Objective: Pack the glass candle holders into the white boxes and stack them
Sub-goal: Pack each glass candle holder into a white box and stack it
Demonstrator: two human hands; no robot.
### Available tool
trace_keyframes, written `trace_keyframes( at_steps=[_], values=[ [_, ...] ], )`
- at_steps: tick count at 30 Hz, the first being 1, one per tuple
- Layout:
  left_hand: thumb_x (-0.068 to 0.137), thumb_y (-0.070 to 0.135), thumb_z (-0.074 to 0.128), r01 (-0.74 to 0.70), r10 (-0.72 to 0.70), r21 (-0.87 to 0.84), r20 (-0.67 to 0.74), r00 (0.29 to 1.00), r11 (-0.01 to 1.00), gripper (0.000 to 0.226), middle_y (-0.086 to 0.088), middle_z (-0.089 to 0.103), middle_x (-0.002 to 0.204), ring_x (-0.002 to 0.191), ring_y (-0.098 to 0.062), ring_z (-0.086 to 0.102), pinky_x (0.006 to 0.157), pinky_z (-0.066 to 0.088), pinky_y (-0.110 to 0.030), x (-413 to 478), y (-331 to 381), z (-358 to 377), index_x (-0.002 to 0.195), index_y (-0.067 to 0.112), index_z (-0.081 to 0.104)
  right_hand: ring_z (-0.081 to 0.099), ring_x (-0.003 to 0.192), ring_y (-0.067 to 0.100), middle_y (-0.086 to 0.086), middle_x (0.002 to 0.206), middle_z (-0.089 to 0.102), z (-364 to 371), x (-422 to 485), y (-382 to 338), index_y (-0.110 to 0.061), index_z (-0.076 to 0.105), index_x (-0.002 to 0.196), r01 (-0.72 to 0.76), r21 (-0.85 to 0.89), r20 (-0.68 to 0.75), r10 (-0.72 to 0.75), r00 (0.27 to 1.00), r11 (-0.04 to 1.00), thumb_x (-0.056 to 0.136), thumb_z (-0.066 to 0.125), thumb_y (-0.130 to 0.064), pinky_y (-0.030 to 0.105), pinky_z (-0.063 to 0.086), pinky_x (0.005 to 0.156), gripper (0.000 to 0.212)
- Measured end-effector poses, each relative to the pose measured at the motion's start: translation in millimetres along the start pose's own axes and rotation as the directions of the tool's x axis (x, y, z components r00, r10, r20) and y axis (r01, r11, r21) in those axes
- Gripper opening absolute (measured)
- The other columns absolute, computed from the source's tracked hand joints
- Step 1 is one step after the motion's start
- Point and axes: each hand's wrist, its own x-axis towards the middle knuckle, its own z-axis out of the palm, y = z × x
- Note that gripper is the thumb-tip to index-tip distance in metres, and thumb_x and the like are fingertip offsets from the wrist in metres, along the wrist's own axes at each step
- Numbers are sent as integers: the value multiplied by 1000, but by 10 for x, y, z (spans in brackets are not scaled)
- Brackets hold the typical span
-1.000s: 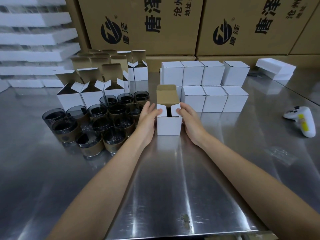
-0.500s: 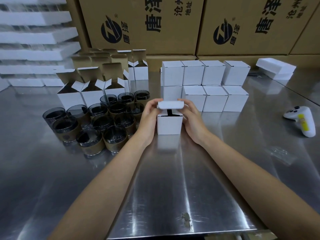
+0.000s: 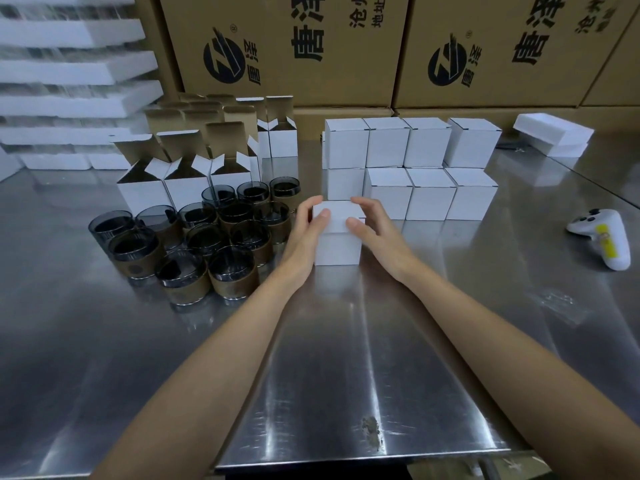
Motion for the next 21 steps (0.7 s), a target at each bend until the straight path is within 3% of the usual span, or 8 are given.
trace_keyframes(
  at_steps=[3, 5, 9, 12, 16, 21],
  values=[
    [91, 55, 50, -12, 9, 154, 17, 1000, 988, 47, -3, 49, 131, 118, -20, 53, 101, 47, -39, -19, -17, 26, 130, 34, 37, 53, 92, -18, -20, 110, 56, 30, 3, 5, -25, 48, 126, 53, -40, -56, -55, 997, 998, 96, 58, -31, 0, 37, 79, 32],
    [97, 48, 47, -24, 23, 178, 4, 1000, 984, 38, -5, 49, 131, 118, -22, 54, 101, 47, -45, -16, -7, 36, 130, 33, 36, 52, 83, -19, -19, 105, 55, 34, 7, 22, -23, 49, 124, 70, -47, -81, -73, 994, 996, 96, 59, -26, 0, 37, 76, 30],
    [101, 28, 48, -27, 29, 135, -14, 999, 990, 29, -10, 47, 132, 121, -27, 50, 103, 43, -49, -15, 4, 49, 128, 25, 39, 53, 97, -19, -12, 117, 54, 17, 27, 17, -22, 49, 124, 40, 9, -49, -39, 998, 999, 94, 63, -20, 2, 38, 82, 33],
    [101, 17, 48, -5, 6, 79, -16, 1000, 997, 25, -12, 45, 130, 121, -31, 48, 103, 42, -51, -22, 24, 60, 123, 24, 39, 55, 107, -4, -5, 120, 55, -10, 32, 21, -20, 46, 124, 15, 66, 36, -17, 999, 998, 93, 63, -22, 12, 42, 87, 36],
    [98, 10, 49, 13, -13, 66, -3, 1000, 998, 30, -9, 44, 127, 123, -31, 46, 104, 41, -48, -17, 37, 50, 122, 23, 40, 57, 103, 9, -4, 116, 57, -38, 47, 6, -26, 49, 118, -57, 188, 101, 38, 994, 981, 87, 50, -37, 26, 44, 92, 33],
    [93, 2, 48, 33, -32, 11, -16, 999, 999, 39, -6, 45, 128, 125, -25, 44, 105, 39, -39, 9, 46, 83, 128, 17, 43, 52, 102, 16, -1, 111, 55, 9, 84, -25, -29, 49, 111, -57, 142, 72, 47, 996, 988, 81, 48, -25, 35, 40, 95, 31]
  ],
)
